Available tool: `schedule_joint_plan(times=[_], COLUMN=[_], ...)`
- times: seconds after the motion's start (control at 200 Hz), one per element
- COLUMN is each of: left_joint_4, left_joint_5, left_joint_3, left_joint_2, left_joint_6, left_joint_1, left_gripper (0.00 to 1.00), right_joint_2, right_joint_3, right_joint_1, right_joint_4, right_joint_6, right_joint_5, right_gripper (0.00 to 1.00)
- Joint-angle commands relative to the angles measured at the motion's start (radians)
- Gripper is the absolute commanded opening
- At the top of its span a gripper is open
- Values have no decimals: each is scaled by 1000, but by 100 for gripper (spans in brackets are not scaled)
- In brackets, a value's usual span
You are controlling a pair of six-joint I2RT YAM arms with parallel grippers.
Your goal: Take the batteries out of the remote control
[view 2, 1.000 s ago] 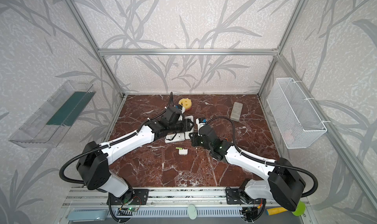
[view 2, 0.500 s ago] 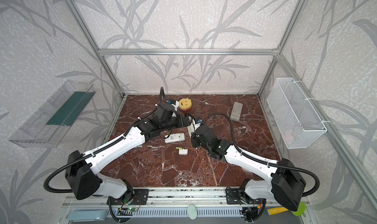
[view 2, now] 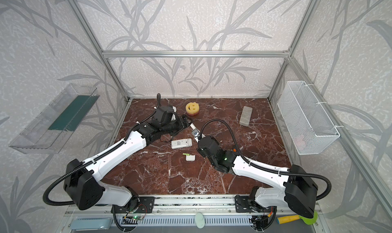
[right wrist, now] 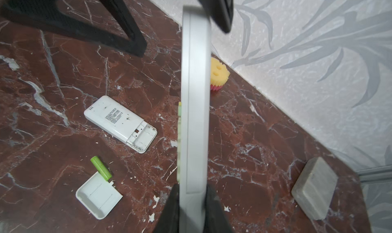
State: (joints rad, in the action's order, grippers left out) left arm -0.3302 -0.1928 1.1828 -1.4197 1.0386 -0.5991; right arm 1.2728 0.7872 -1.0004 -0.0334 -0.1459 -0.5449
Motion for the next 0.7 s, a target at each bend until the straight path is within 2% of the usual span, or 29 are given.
schedule_joint_plan(times=[0.0, 0.03, 0.2, 0.505, 0.64, 0.695], left_joint_4=[-19, -20, -27, 41, 84, 110], left_joint_5=[-9, -12, -33, -87, -95, -94], left_joint_3=[-15, -17, -39, -101, -119, -130], left_joint_2=[22, 22, 7, -12, -16, -12], left_joint_6=[108, 118, 185, 273, 279, 279], left_joint_1=[8, 9, 19, 49, 53, 56], left_gripper=[76, 75, 62, 55, 40, 33], right_joint_2=[44, 56, 117, 184, 182, 177], right_joint_3=[-9, -7, 4, -8, -16, -20], right_joint_1=[-15, -47, -75, -117, -125, -128], right_joint_4=[-100, -110, -170, -300, -309, -305], right_joint_6=[-157, -170, -255, -407, -418, -421], right_joint_5=[-111, -119, -163, -252, -238, -230], right_gripper=[1, 1, 1, 3, 6, 11])
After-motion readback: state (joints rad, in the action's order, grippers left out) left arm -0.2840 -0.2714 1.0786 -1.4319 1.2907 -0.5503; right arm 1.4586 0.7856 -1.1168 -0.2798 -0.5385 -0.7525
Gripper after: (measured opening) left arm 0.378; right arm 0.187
